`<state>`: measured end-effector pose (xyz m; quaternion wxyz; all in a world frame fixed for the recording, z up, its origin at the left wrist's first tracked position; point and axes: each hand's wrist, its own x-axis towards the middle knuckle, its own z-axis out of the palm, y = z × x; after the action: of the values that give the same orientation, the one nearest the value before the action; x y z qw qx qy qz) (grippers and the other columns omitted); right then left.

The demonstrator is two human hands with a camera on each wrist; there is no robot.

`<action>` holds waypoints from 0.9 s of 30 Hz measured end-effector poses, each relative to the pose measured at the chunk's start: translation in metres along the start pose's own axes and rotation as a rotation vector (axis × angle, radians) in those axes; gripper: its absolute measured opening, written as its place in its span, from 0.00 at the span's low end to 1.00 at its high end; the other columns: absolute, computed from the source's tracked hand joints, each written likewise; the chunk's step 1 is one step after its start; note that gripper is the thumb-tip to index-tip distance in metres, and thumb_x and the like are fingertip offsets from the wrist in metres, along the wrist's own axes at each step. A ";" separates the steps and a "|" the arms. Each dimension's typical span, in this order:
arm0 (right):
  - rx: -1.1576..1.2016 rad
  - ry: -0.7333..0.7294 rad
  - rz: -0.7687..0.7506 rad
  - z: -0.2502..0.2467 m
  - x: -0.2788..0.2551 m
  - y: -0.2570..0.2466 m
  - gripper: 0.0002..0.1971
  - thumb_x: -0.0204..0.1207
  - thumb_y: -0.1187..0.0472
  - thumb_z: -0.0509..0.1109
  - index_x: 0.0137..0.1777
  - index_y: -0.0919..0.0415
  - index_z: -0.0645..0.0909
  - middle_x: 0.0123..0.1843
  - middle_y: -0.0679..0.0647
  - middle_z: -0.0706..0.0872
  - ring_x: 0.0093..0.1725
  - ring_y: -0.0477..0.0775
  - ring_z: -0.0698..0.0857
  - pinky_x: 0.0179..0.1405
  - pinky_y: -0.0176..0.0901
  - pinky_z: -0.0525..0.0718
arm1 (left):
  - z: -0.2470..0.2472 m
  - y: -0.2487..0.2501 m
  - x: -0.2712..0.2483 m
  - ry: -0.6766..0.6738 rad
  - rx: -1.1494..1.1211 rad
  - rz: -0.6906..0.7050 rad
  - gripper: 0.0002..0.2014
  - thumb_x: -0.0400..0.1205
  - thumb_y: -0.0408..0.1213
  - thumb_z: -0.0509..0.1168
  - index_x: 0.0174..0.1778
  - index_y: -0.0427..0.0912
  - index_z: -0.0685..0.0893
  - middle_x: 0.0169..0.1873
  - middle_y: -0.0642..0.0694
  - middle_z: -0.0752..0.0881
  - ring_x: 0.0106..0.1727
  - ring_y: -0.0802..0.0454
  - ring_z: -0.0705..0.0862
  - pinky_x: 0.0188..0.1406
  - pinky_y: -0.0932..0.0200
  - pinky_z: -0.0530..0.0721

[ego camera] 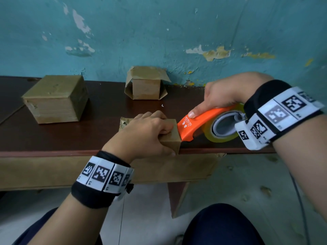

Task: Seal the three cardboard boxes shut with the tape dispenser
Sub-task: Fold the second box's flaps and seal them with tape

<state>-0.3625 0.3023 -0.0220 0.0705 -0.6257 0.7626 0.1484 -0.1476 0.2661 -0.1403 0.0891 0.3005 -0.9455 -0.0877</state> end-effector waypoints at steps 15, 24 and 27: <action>-0.146 0.132 -0.022 -0.007 -0.005 -0.029 0.34 0.63 0.24 0.78 0.37 0.57 0.79 0.34 0.53 0.83 0.34 0.56 0.82 0.46 0.53 0.83 | 0.000 0.001 0.001 0.001 0.000 0.004 0.25 0.71 0.66 0.78 0.31 0.62 0.67 0.64 0.56 0.76 0.57 0.53 0.75 0.55 0.52 0.68; -0.021 0.088 -0.085 0.024 0.008 -0.015 0.34 0.67 0.26 0.78 0.28 0.59 0.76 0.25 0.52 0.76 0.27 0.56 0.76 0.35 0.48 0.75 | 0.001 -0.003 0.000 0.016 0.022 0.039 0.21 0.71 0.69 0.75 0.43 0.66 0.72 0.66 0.58 0.76 0.60 0.56 0.75 0.58 0.54 0.68; 0.082 0.015 -0.058 0.030 0.010 0.002 0.35 0.66 0.23 0.75 0.27 0.59 0.81 0.24 0.52 0.79 0.27 0.54 0.78 0.37 0.49 0.77 | 0.002 -0.003 -0.004 0.037 0.039 0.049 0.22 0.71 0.70 0.75 0.45 0.67 0.70 0.67 0.57 0.76 0.60 0.56 0.75 0.59 0.55 0.70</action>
<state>-0.3683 0.3030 -0.0529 0.0946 -0.6450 0.7502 0.1101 -0.1437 0.2664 -0.1433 0.1029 0.2807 -0.9523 -0.0613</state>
